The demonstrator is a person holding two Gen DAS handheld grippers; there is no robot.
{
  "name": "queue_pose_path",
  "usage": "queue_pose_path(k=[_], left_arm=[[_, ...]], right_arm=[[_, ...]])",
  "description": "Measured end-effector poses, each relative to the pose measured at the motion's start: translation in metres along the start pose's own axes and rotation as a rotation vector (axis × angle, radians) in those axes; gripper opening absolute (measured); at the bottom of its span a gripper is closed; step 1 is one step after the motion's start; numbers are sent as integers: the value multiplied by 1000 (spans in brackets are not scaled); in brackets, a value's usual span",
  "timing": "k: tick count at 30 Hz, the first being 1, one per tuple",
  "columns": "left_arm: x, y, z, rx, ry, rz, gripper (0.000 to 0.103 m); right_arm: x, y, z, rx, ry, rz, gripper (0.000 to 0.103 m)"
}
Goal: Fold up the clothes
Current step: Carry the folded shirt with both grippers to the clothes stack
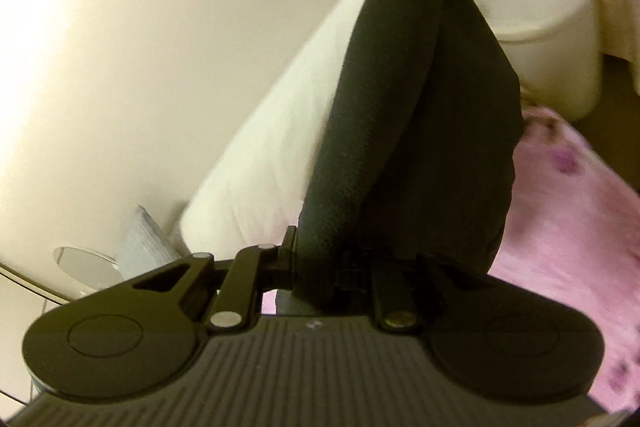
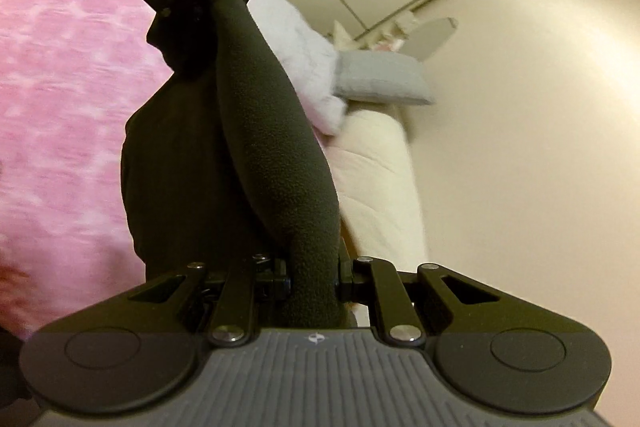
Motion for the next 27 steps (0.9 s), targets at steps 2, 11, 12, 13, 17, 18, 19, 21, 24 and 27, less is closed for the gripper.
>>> queue_pose_path(k=[2, 11, 12, 13, 17, 18, 19, 21, 24, 27], left_arm=[[-33, -45, -17, -13, 3, -32, 14], [-84, -208, -46, -37, 70, -114, 14], [-64, -225, -39, -57, 85, -82, 14], [-44, -241, -33, -77, 100, -50, 14], [54, -302, 5, -184, 138, 129, 15], [69, -308, 10, -188, 128, 133, 15], [83, -314, 16, -191, 117, 134, 14], [82, -313, 17, -175, 139, 105, 16], [92, -292, 16, -143, 127, 86, 23], [93, -277, 21, -132, 80, 80, 26]], right_arm=[[42, -35, 18, 19, 14, 14, 13], [197, -188, 82, 125, 100, 151, 15], [192, -200, 94, 125, 99, 139, 16], [182, -210, 112, 115, 94, 116, 16], [112, -271, 179, 17, 64, -65, 15], [90, -285, 195, -17, 67, -124, 15], [72, -294, 208, -38, 78, -161, 16], [56, -298, 219, -23, 102, -155, 20], [55, -289, 221, -12, 84, -135, 24], [60, -284, 213, -22, 93, -112, 27]])
Point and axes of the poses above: each gripper's, at about its wrist camera, not at the fingertips, and y roughly against the way its jaws point, x to its right, z to its underside, the point moved 5 cm from there along -y, roughly the way its jaws point, and after that the axes turned 5 degrees about x, right-handed, at the moved point
